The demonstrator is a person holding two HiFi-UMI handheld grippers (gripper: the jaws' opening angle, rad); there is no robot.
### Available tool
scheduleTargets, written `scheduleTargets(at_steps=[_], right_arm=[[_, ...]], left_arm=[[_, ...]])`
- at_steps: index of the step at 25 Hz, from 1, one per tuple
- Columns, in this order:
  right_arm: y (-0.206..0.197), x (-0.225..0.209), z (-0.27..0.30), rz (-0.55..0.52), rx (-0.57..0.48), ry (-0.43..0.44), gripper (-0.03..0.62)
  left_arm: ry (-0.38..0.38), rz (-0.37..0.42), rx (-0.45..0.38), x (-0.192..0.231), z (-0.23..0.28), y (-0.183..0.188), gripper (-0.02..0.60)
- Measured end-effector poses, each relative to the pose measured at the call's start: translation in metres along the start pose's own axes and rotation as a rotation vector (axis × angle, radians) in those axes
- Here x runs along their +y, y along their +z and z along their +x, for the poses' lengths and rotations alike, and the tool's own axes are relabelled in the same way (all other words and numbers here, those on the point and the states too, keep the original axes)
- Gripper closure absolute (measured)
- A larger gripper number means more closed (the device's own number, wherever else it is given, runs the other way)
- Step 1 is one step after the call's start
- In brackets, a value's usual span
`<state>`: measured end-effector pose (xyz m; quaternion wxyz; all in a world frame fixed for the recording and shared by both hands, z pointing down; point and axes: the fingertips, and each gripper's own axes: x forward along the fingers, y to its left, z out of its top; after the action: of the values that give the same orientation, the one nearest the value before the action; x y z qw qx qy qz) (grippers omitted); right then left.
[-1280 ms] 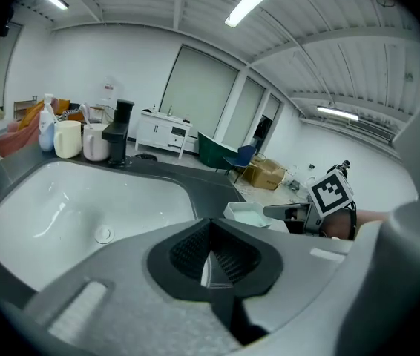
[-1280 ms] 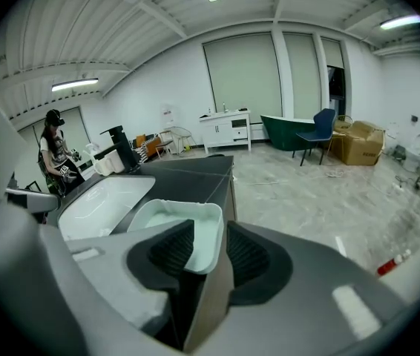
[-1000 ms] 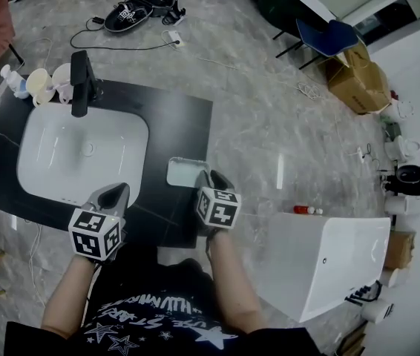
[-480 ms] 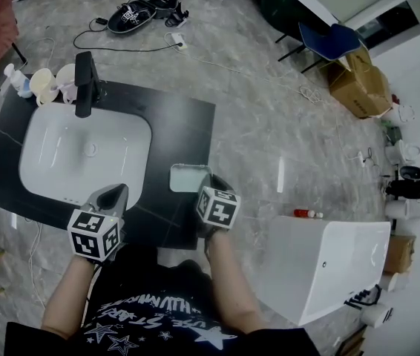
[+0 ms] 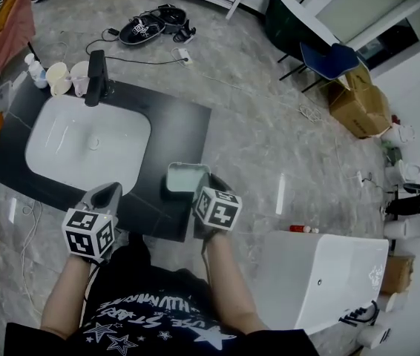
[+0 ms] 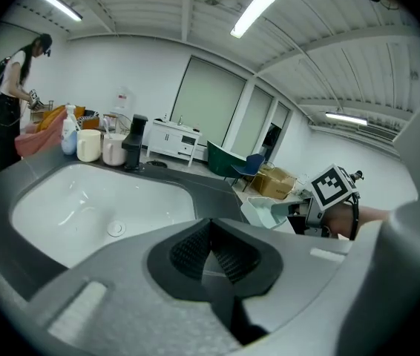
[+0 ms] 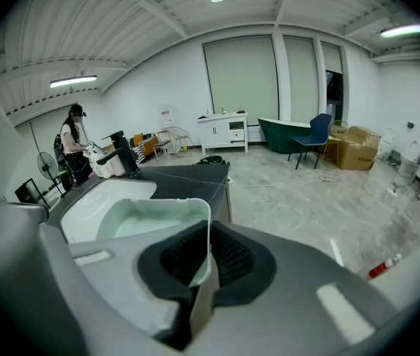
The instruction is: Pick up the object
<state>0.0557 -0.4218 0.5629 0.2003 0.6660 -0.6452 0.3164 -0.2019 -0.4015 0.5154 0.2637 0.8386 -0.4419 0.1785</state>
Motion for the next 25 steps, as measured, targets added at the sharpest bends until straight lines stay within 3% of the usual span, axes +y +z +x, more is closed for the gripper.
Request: scheduleTargets(at_steps=[16,25], right_arm=[[0.001,-0.02,-0.096,-0.078,-0.109,0.168,0.58],[-0.021,-0.045,-0.137,-0.124,-0.137,0.242,0.582]], left_arm=[[0.129,-0.022,-0.133,-0.086,-0.075,-0.029,0.574],[0.214,-0.048,-0.182,-0.134,-0.111,-0.067,0.574]])
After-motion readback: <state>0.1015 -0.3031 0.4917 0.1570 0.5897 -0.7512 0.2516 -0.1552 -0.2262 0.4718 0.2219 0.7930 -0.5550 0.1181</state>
